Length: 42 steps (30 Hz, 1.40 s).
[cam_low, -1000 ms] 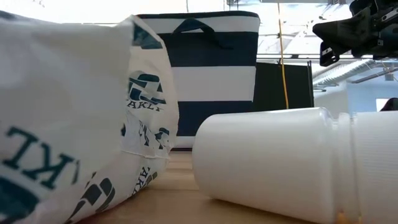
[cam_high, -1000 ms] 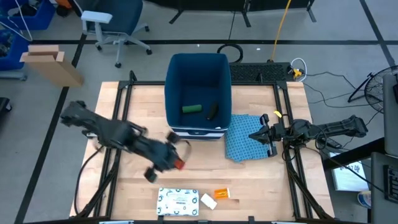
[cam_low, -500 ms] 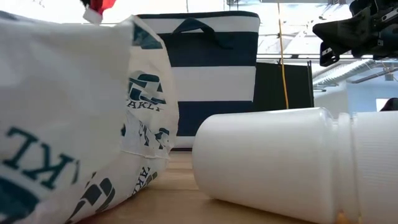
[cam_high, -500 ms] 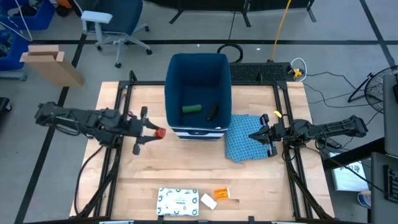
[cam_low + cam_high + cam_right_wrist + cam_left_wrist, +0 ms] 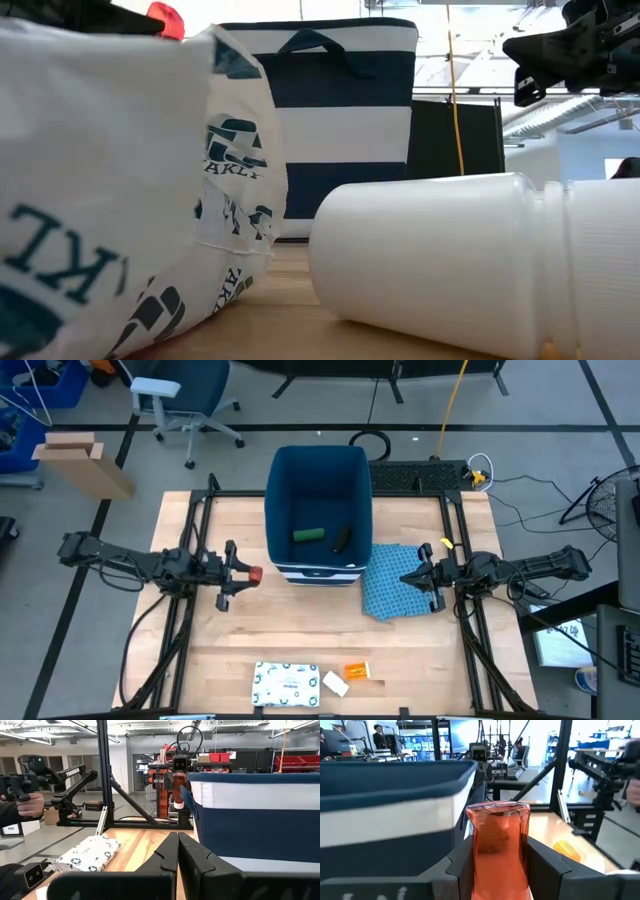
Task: Pick & place medical supplies in basket/bin
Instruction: Put the orange medicine bottle into the blue bin
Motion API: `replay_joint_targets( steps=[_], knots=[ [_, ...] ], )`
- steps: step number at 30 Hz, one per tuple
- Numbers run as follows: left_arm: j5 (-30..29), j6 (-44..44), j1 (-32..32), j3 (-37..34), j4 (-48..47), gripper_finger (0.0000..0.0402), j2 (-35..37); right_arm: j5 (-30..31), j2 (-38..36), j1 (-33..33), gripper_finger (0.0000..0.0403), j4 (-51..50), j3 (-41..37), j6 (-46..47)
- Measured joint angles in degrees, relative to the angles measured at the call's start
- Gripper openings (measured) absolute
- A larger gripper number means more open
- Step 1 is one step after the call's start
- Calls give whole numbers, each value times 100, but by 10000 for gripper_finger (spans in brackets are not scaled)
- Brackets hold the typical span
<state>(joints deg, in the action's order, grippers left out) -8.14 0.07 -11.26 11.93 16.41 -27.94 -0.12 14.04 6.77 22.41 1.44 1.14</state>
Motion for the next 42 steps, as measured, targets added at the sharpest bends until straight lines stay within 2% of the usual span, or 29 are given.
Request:
replay_joint_targets(
  steps=[6, 9, 12, 16, 22, 26, 30, 35, 42],
  knots=[
    [-37, -72, 56, -222, 623, 144, -2, 0, 0, 1, 0, 0, -1, -9],
    [120, -385, 102, -20, 906, 145, -7, 0, 0, -1, 0, 0, -1, -8],
    [107, -408, 128, 635, 549, 145, -61, 0, 0, 0, 0, 0, 0, 14],
    [-359, -124, 159, 2104, -827, 145, -517, 0, 0, 1, 0, 0, 0, 67],
    [-986, 442, 521, 4887, -2802, 145, -2117, 2, 0, 1, 0, 0, 1, 60],
    [-1041, 950, 973, 6606, -3997, 145, -3432, 18, 0, 1, 0, 2, 0, -130],
    [-1044, 1230, 1577, 7933, -4887, 145, -4696, 24, 2, -1, 0, 2, -1, -255],
    [-1019, 1413, 2209, 8866, -5381, 145, -6009, 14, 2, 0, 0, -22, 1, -282],
    [-778, 1679, 2458, 8993, -5291, 145, -7344, 13, 2, 0, 0, -61, -1, -377]
  ],
)
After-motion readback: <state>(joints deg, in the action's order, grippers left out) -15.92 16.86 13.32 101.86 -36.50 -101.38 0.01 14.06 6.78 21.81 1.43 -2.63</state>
